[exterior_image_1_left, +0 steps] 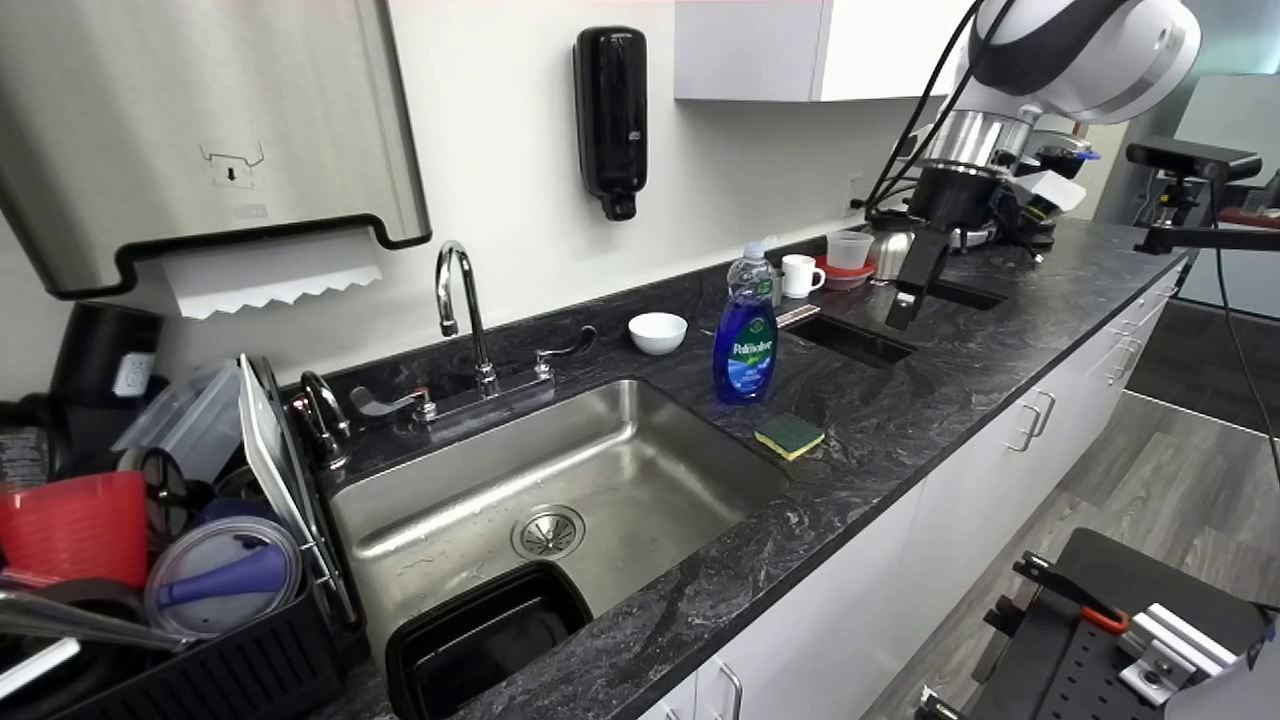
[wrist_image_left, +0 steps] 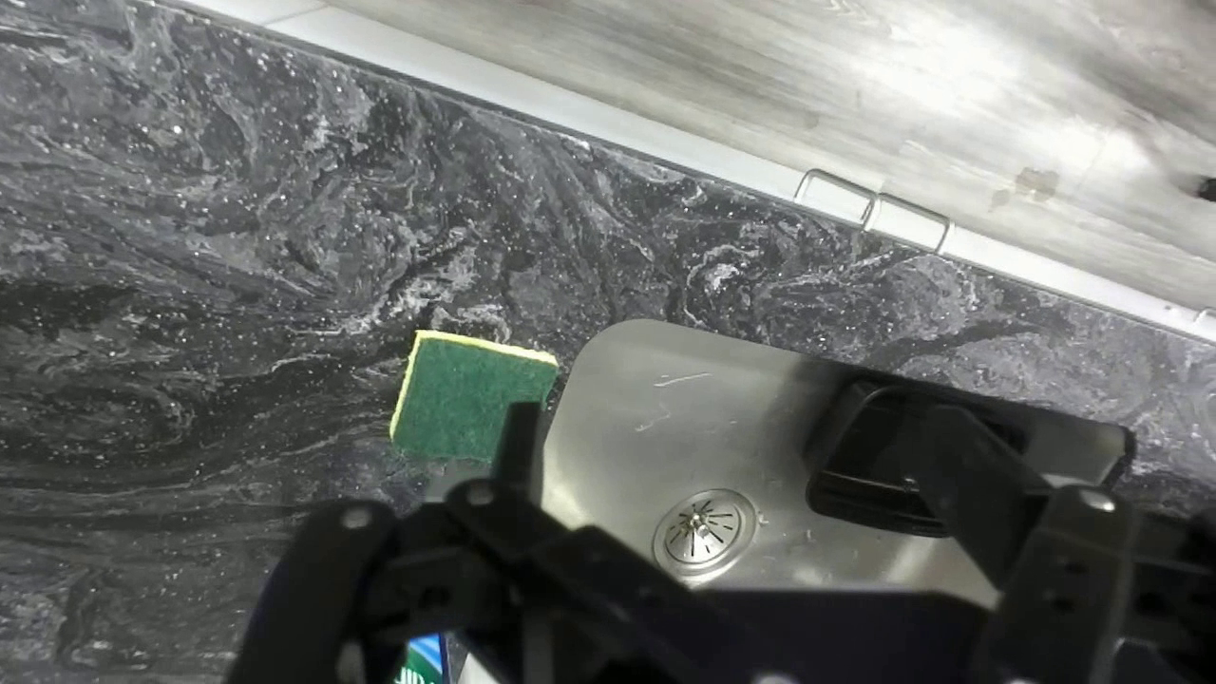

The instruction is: Pour the liquid soap into the sink

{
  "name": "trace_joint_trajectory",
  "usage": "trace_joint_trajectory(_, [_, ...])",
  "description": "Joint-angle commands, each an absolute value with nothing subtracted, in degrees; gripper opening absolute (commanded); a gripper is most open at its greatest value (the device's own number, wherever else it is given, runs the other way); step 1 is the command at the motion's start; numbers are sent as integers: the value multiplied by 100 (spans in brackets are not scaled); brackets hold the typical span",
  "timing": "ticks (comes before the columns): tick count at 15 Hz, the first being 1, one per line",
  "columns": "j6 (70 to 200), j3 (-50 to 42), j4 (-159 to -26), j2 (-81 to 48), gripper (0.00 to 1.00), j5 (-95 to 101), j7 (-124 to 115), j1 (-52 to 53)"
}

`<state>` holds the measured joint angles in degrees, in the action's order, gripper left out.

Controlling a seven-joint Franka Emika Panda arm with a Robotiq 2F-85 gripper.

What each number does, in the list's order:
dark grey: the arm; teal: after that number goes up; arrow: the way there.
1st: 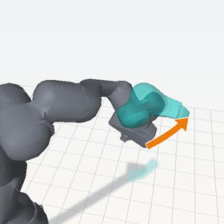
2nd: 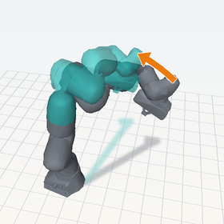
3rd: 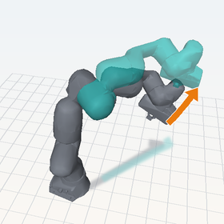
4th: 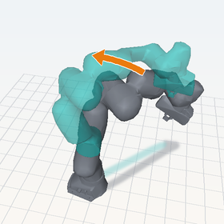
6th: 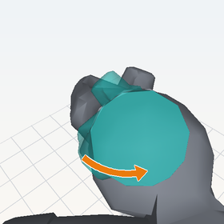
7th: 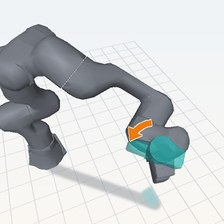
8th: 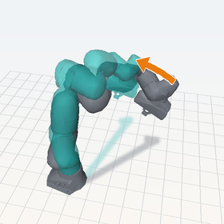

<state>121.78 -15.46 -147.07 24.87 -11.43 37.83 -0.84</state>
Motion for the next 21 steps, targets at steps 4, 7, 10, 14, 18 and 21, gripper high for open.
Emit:
trace_joint_trajectory(4, [12355,-1826,-14381,1818,100,-1569,4504,-114])
trace_joint_trajectory(7, [12376,-1916,-14149,1459,100,-1742,4684,-178])
trace_joint_trajectory(10, [12369,-1792,-14172,1486,100,-1746,4494,-317])
trace_joint_trajectory(14, [12365,-1776,-14023,1283,100,-1834,4476,-354])
trace_joint_trajectory(18, [12363,-1776,-14018,1285,100,-1834,4472,-354])
trace_joint_trajectory(21, [12511,-1743,-14117,1185,100,-2142,4409,-276])
